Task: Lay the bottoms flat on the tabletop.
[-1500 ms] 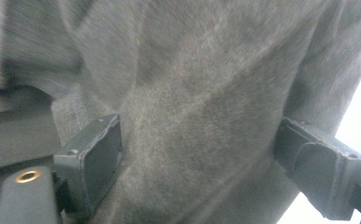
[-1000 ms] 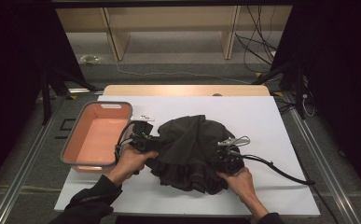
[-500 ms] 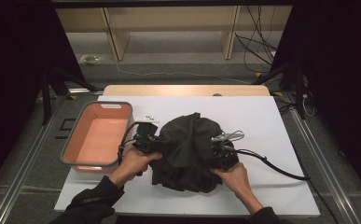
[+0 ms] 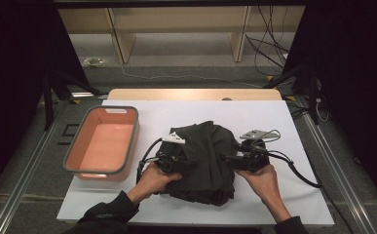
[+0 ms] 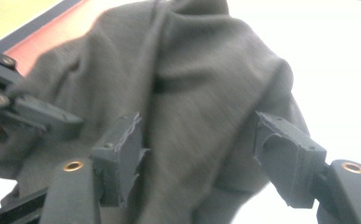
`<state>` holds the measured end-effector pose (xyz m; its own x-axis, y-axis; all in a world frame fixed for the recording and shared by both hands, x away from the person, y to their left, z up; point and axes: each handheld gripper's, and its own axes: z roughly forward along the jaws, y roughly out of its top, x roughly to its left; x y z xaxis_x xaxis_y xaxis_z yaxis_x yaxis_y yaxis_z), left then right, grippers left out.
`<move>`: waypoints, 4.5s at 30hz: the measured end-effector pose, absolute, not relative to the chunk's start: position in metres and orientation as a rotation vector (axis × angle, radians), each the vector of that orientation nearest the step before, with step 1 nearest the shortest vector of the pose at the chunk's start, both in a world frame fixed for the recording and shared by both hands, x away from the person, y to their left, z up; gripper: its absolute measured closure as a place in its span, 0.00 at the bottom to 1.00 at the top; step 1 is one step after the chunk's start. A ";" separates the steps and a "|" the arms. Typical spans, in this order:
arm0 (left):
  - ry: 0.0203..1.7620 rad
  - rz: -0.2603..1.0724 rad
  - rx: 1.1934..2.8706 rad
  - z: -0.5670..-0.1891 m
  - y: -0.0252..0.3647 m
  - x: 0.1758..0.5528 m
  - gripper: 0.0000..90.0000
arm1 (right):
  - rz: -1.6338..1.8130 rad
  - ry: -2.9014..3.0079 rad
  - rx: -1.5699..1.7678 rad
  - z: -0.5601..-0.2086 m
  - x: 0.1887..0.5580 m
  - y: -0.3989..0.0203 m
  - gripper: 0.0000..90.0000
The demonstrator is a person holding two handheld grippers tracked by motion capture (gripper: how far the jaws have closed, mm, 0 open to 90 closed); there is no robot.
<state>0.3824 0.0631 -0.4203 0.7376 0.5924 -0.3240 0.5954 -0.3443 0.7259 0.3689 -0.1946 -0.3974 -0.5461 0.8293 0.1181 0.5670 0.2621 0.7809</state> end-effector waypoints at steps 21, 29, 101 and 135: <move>0.802 -0.082 2.072 -0.420 0.049 0.369 0.88 | 1.087 2.344 1.186 -0.405 0.383 -0.172 0.99; 0.810 -0.101 1.967 -0.392 0.085 0.382 0.64 | 1.065 2.212 1.286 -0.397 0.379 -0.221 0.99; 1.171 -0.048 2.023 -0.462 0.099 0.445 0.93 | 0.999 2.378 1.242 -0.405 0.376 -0.168 0.92; 1.007 -0.008 2.059 -0.439 0.100 0.414 0.94 | 1.086 2.088 1.507 -0.386 0.387 -0.286 0.44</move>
